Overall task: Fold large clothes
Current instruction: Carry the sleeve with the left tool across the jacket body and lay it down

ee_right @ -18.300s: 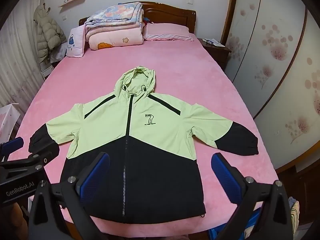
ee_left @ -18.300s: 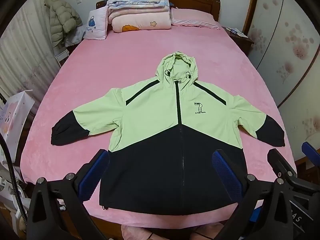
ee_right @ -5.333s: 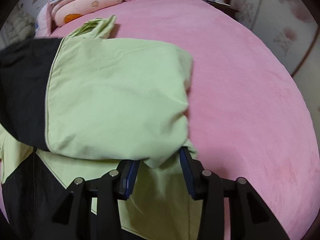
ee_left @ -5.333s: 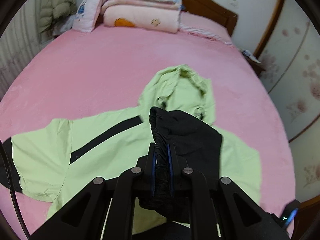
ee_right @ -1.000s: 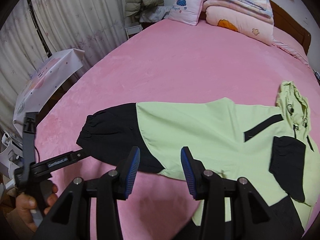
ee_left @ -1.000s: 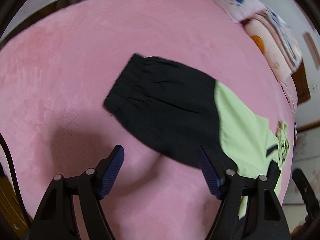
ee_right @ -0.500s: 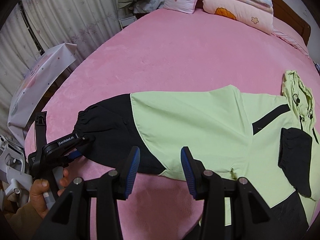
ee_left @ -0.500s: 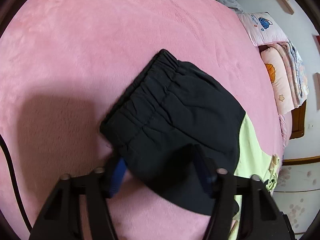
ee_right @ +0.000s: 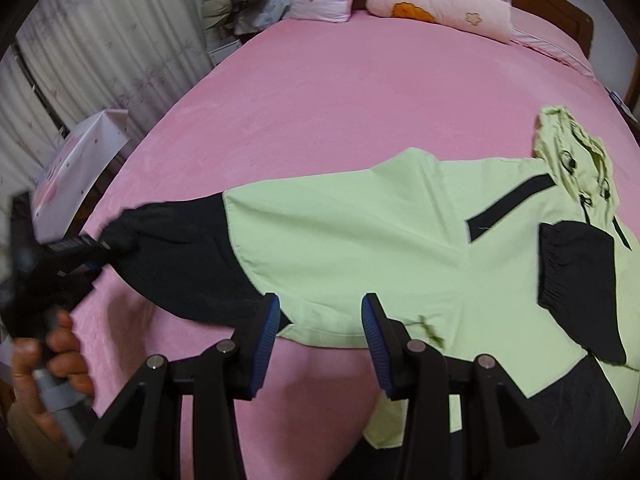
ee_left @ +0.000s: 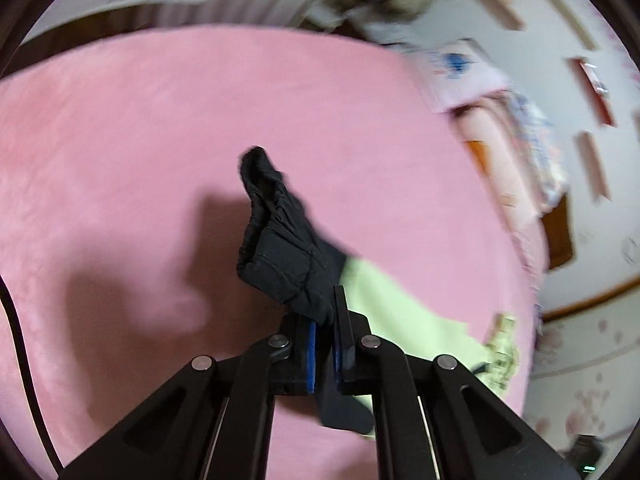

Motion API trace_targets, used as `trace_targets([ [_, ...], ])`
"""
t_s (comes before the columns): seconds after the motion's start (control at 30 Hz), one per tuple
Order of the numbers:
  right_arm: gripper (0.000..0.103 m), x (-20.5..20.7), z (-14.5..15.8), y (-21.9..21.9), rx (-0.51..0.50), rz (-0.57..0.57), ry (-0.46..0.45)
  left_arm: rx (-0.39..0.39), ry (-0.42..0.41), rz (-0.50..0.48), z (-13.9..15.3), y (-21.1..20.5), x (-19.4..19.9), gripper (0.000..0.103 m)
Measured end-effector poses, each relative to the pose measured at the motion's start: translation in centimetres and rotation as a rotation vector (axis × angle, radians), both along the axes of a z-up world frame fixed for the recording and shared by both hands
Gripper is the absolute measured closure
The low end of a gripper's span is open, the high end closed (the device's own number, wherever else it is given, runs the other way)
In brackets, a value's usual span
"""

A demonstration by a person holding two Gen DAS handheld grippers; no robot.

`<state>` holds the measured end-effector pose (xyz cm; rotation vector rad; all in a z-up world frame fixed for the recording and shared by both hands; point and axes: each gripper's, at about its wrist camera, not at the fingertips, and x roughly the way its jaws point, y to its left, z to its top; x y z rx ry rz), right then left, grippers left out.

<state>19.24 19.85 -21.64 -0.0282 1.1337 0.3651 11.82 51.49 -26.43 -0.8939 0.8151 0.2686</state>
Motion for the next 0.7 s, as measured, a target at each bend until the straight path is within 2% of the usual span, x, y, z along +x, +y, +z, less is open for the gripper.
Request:
trace_targets([
  [0.17,0.061,0.2,0.8,-4.4,0.018,-0.073,-0.020,0.013,-0.171,-0.176,6.6,-7.5,3.5,0.099],
  [0.23,0.061,0.2,1.1,-6.6,0.021,-0.109,-0.026,0.013,-0.222,-0.261,8.4,-11.1,4.5,0.099],
  [0.33,0.061,0.3,1.2,-10.5,0.018,-0.170,-0.031,-0.028,-0.272,-0.401,10.1,-17.9,6.2,0.099],
  [0.5,0.061,-0.1,1.4,-17.7,-0.008,-0.268,-0.028,-0.062,-0.246,-0.603,8.9,-30.0,8.6,0.099],
  [0.6,0.061,-0.2,0.9,-22.3,-0.032,-0.320,-0.019,-0.069,-0.169,-0.684,5.9,-36.2,9.9,0.098],
  [0.7,0.061,-0.5,0.0,-26.6,-0.050,-0.373,0.006,-0.066,-0.064,-0.723,2.0,-40.3,11.0,0.098],
])
